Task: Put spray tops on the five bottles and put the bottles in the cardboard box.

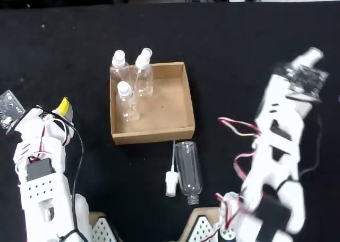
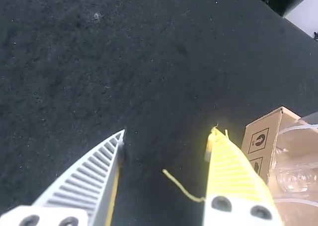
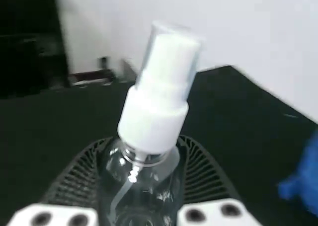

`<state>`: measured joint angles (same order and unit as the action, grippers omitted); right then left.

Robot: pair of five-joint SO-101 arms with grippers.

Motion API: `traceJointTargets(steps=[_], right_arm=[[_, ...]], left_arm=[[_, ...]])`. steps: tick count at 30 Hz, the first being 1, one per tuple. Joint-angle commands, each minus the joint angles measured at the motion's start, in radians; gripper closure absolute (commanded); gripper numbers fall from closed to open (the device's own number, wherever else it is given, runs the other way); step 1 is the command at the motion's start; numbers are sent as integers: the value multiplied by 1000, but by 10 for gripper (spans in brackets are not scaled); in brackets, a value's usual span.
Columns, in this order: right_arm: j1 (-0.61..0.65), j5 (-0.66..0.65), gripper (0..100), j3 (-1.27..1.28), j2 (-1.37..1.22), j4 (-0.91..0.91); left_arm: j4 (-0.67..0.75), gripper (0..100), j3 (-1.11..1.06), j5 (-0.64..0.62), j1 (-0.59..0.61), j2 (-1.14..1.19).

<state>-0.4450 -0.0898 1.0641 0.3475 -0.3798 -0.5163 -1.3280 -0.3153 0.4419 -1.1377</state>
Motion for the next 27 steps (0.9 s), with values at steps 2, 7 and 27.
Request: traceJointTargets(steps=[2, 7, 27], right_arm=[[256, 64, 987, -15, 346, 282], [508, 126, 986, -96, 479, 489], [715, 121, 987, -111, -90, -15]], left_arm=[[25, 766, 7, -2, -5, -21], [25, 766, 7, -2, -5, -21], [31, 766, 7, -8, 71, -21]])
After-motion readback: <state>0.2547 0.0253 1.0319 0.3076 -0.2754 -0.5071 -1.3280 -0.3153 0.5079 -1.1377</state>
